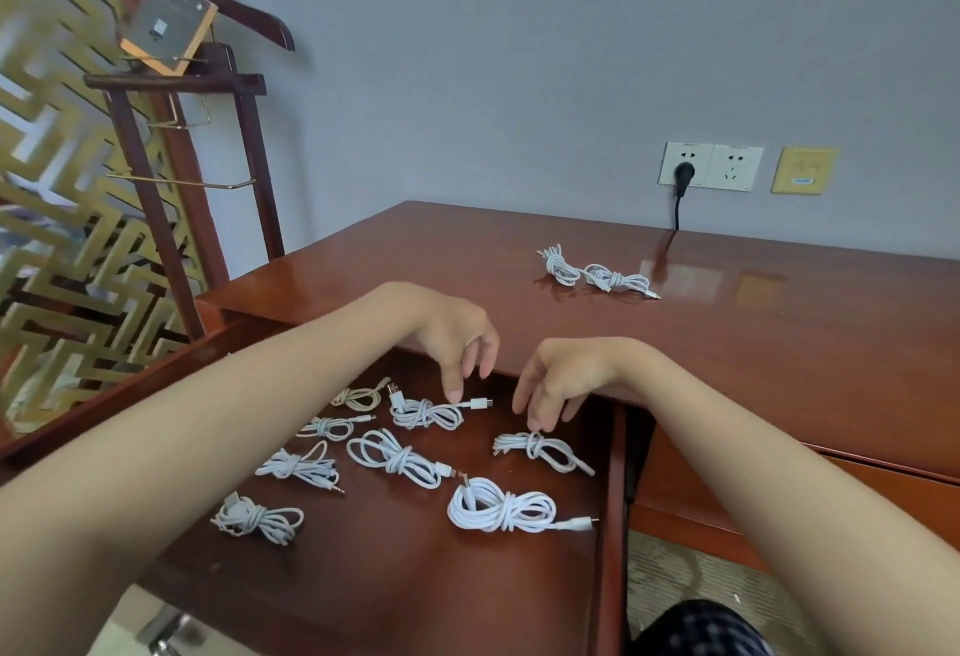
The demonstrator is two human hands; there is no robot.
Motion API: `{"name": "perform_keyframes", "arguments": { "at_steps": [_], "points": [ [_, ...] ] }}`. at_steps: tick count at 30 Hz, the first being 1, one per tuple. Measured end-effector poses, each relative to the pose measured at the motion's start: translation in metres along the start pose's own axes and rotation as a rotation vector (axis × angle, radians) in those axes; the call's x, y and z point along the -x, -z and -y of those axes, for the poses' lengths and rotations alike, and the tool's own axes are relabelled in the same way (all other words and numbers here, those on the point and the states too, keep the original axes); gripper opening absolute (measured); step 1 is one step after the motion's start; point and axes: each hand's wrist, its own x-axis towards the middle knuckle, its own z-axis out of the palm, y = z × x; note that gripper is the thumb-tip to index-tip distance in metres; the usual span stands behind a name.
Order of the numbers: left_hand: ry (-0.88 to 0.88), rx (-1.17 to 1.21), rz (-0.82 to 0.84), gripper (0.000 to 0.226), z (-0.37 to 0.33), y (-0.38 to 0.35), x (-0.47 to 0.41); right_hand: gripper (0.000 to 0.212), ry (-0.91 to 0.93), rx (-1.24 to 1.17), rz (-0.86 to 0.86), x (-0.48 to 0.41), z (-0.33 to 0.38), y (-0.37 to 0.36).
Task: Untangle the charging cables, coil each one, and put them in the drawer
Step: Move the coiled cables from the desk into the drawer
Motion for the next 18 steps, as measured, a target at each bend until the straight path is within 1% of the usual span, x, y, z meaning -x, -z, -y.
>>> {"name": "perform_keyframes", "arguments": {
  "at_steps": [5,9,11,14,16,18],
  "points": [
    [-0.018,-0.032,-0.111,0.038,-0.013,0.033,-0.023,0.031,0.018,-0.075,-0.106,0.001,-0.002,0.025],
    [-0.019,-0.087,-0.247,0.032,-0.017,0.051,-0.046,0.026,0.002,-0.003,-0.291,0.001,-0.016,0.049],
    [-0.013,-0.135,-0.331,0.035,-0.016,0.057,-0.059,0.025,-0.019,0.083,-0.408,-0.001,-0.028,0.062],
    [0.008,-0.266,-0.411,0.046,-0.013,0.062,-0.082,0.027,-0.112,0.241,-0.565,-0.007,-0.049,0.080],
    [0.038,-0.376,-0.455,0.051,-0.013,0.062,-0.096,0.035,-0.166,0.322,-0.621,-0.014,-0.062,0.089],
    [0.070,-0.451,-0.487,0.054,-0.014,0.060,-0.111,0.044,-0.204,0.354,-0.639,-0.023,-0.074,0.093]
  ]
}}
